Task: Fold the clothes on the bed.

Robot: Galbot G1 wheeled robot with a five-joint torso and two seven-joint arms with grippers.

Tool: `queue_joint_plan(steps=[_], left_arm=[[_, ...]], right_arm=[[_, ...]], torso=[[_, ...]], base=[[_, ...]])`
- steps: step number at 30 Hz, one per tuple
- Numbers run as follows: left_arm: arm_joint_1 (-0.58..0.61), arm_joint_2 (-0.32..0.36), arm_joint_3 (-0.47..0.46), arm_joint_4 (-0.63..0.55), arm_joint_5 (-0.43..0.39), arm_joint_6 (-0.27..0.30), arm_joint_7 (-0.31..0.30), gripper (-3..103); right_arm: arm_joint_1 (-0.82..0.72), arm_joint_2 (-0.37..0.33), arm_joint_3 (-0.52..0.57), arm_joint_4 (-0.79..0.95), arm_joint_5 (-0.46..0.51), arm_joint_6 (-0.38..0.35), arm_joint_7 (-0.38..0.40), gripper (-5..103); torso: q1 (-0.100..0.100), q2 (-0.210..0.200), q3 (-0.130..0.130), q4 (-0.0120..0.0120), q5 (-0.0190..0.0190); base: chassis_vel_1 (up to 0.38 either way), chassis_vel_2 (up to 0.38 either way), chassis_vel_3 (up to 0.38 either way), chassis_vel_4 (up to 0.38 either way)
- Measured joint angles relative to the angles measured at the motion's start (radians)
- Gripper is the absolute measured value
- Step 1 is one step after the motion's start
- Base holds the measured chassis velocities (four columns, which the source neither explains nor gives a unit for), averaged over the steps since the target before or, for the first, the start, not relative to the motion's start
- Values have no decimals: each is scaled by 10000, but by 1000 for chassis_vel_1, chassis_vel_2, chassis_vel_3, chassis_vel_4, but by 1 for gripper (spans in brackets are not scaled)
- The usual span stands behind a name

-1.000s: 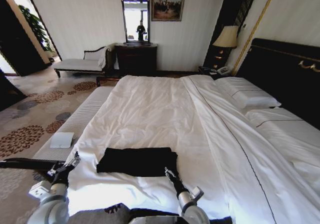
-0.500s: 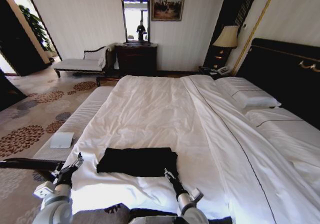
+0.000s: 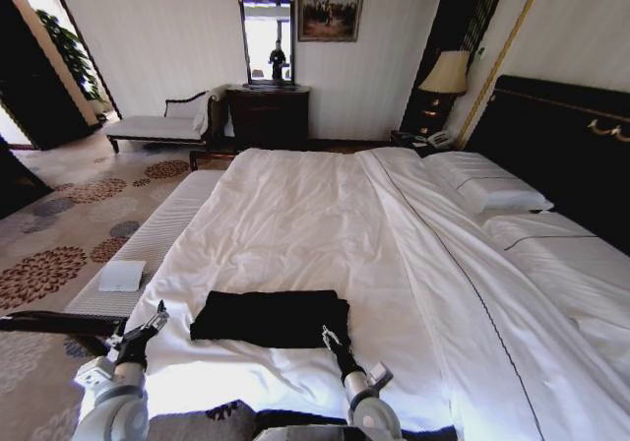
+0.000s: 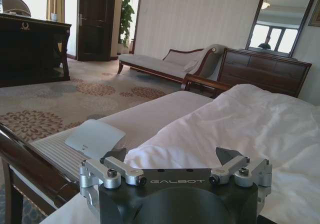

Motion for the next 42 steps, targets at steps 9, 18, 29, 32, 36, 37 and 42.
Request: queue_joint_plan(steps=[9, 18, 29, 32, 36, 37, 42], left_arm=[[-47, 222, 14, 217, -34, -97, -76, 100], [-206, 427, 37, 237, -128, -99, -81, 100], [-577, 674, 168, 441, -195, -88, -59, 100], [-587, 700, 196, 491, -200, -88, -50, 100], [-566, 769, 218, 587, -271, -130, -42, 100], [-566, 769, 218, 587, -271, -130, -42, 100], [-478, 796, 198, 566, -353, -164, -41, 100]], right_arm=[[136, -103, 1, -68, -113, -2, -328, 37], [256, -578, 247, 168, -202, 48, -211, 7], [-6, -2380, 2020, 1058, 507, 112, -344, 5], [-194, -2618, 2313, 930, 524, 153, -511, 5], [-523, -2934, 2990, 889, 480, 260, -1043, 5], [-523, -2934, 2990, 889, 480, 260, -1043, 5], [-464, -2950, 3861, 1522, 645, 448, -1975, 5]], torso=[[0, 1, 0, 0, 0], [0, 0, 0, 1, 4], [0, -1, 0, 0, 2], [0, 0, 0, 0, 0], [-1, 0, 0, -2, 5], [-1, 0, 0, -2, 5], [0, 0, -1, 1, -4]], base=[[0, 0, 0, 0], [0, 0, 0, 0], [0, 0, 0, 0], [0, 0, 0, 0], [0, 0, 0, 0], [0, 0, 0, 0], [0, 0, 0, 0]])
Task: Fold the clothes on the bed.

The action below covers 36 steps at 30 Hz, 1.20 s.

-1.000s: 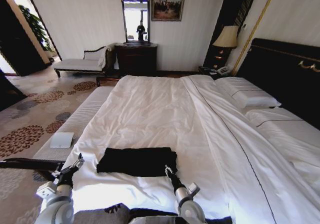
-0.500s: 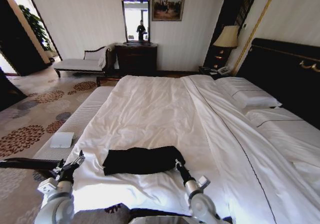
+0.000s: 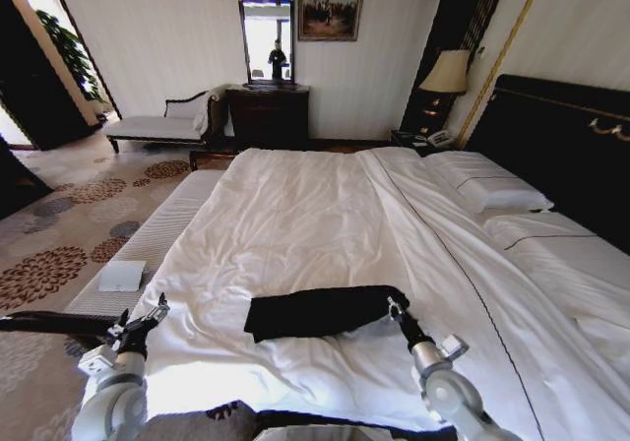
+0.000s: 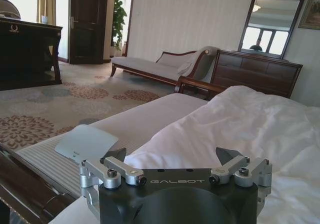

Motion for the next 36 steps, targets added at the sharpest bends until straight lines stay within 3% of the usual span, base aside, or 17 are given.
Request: queue_joint_plan(steps=[6, 10, 14, 16, 17, 18, 21, 22, 24, 32, 36], left_arm=[[130, -101, -4, -188, 16, -16, -8, 100], [205, -58, -192, -196, -34, -21, -24, 100], [230, -3, -448, -159, -176, -21, -51, 100], [229, 42, -629, -159, -285, 12, -62, 100], [229, 42, -629, -159, -285, 12, -62, 100], [227, 62, -706, -159, -315, 33, -71, 100], [237, 61, -747, -157, -317, 49, -75, 100], [237, 61, -747, -157, -317, 49, -75, 100], [245, 16, -748, -105, -303, 49, -76, 100], [248, -119, -878, 122, -262, 24, -85, 100], [233, -126, -964, 200, -273, 14, -89, 100]], right_arm=[[283, 239, -857, -1387, -842, -144, 616, 5], [599, 387, -1232, -1556, -1098, -188, 594, 5], [836, 383, -1514, -1249, -1293, 30, -322, 5], [997, 288, -1885, -1070, -1467, 253, -1340, 5], [997, 288, -1885, -1070, -1467, 253, -1340, 5], [1126, 203, -2225, -1066, -1630, 404, -2078, 5], [1472, 58, -2966, -1347, -2031, 632, -3299, 5], [1472, 58, -2966, -1347, -2031, 632, -3299, 5], [1845, -8, -3676, -1730, -2320, 732, -4065, 5], [3617, 68, -6015, -3170, -2571, 844, -4647, 5], [4049, 105, -6437, -3490, -2534, 880, -4781, 5]], torso=[[-1, 0, 1, -4, 8], [-1, 0, 1, -4, 5], [-1, 0, 1, -1, 0], [-1, 0, 1, -2, 1], [-1, 0, 1, -2, 1], [-1, 0, 1, -2, 3], [-1, 0, 1, -2, 2], [-1, 0, 1, -2, 2], [-1, 0, 0, -2, 3], [-1, 0, 1, 0, 5], [0, 0, 1, -1, 4]], base=[[0, 0, 0, 0], [0, 0, 0, 0], [0, 0, 0, 0], [0, 0, 0, 0], [0, 0, 0, 0], [0, 0, 0, 0], [0, 0, 0, 0], [0, 0, 0, 0], [0, 0, 0, 0], [0, 0, 0, 0], [0, 0, 0, 0]])
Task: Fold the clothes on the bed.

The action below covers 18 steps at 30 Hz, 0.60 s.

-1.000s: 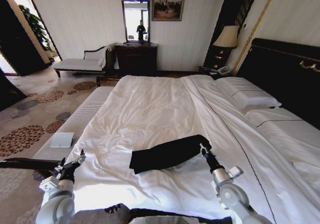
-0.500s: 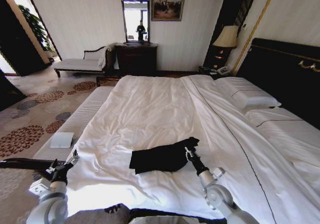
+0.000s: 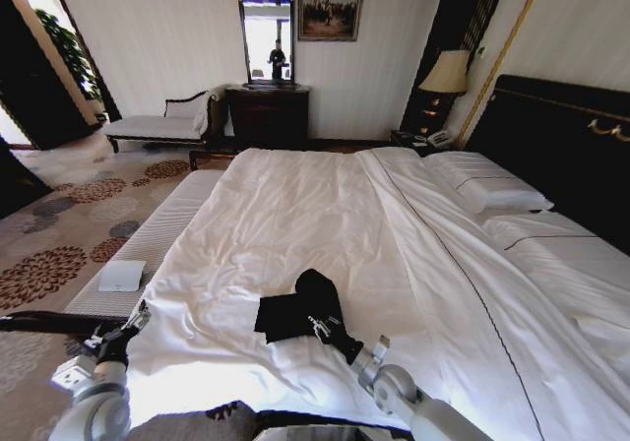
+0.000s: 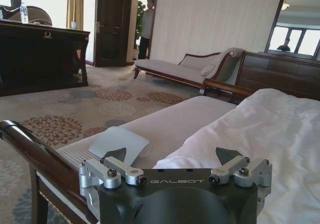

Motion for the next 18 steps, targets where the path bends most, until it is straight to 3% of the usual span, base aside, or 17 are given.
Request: queue_joint_plan(steps=[8, 18], left_arm=[[-47, -202, -93, -29, 186, 47, -48, 100], [25, -708, 93, -441, 468, 140, -136, 100]], right_arm=[[702, 20, -797, -551, 43, 39, -322, 5], [822, 99, -821, -476, 106, 32, -320, 5]], torso=[[0, 0, 0, 0, 0], [0, 0, -1, 0, 0]], base=[[0, 0, 0, 0], [0, 0, 0, 0]])
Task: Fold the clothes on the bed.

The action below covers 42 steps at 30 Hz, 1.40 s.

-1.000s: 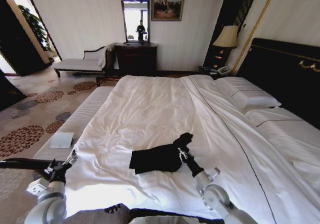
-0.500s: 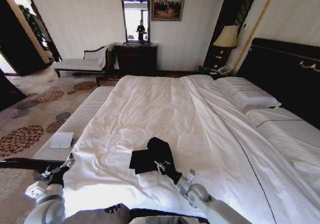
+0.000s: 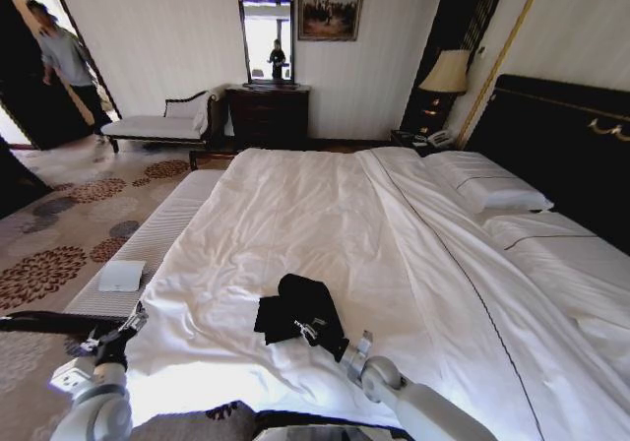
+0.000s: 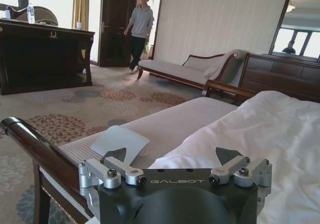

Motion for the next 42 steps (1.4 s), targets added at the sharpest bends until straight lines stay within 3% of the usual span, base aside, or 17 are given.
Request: queue_joint_plan(steps=[13, 18, 24, 29, 37, 39, 41, 42], left_arm=[[-40, 39, 129, 331, 231, -74, -37, 100], [-173, 221, 108, 286, -350, -28, -75, 100], [-255, 422, 107, 573, -466, -49, -83, 100], [-392, 745, 58, 812, -581, -53, -87, 100], [-399, 1046, -158, 1051, -892, -63, -103, 100], [-358, 1163, -236, 1136, -984, -75, -115, 100], [-357, 1187, -246, 1166, -999, -76, -128, 100], [-364, 1200, -247, 1202, -1003, -76, -160, 100]], right_arm=[[257, 433, -214, -573, -26, -4, 43, 5], [420, 555, -402, -620, 119, -153, 411, 5], [556, 738, -708, -952, 149, -174, 498, 5], [727, 1359, -1076, -1256, 146, -169, 485, 5], [898, 1548, -1448, -1504, -65, -74, 715, 4], [798, 1336, -1360, -1395, -112, 28, 692, 14], [715, 1203, -1296, -1284, -146, 118, 607, 14], [579, 999, -1191, -1081, -206, 276, 415, 25]], torso=[[0, 0, 0, 0, 0], [0, 0, 1, -1, 0], [0, 0, 1, -1, -3], [1, 0, 1, -1, -1], [1, 0, 1, 0, 0], [0, 0, 1, 1, 1], [0, 0, 1, 1, 1], [0, 0, 1, 0, 0]], base=[[0, 0, 0, 0], [0, 0, 0, 0], [0, 0, 0, 0], [0, 0, 0, 0], [0, 0, 0, 0], [0, 0, 0, 0], [0, 0, 0, 0], [0, 0, 0, 0]])
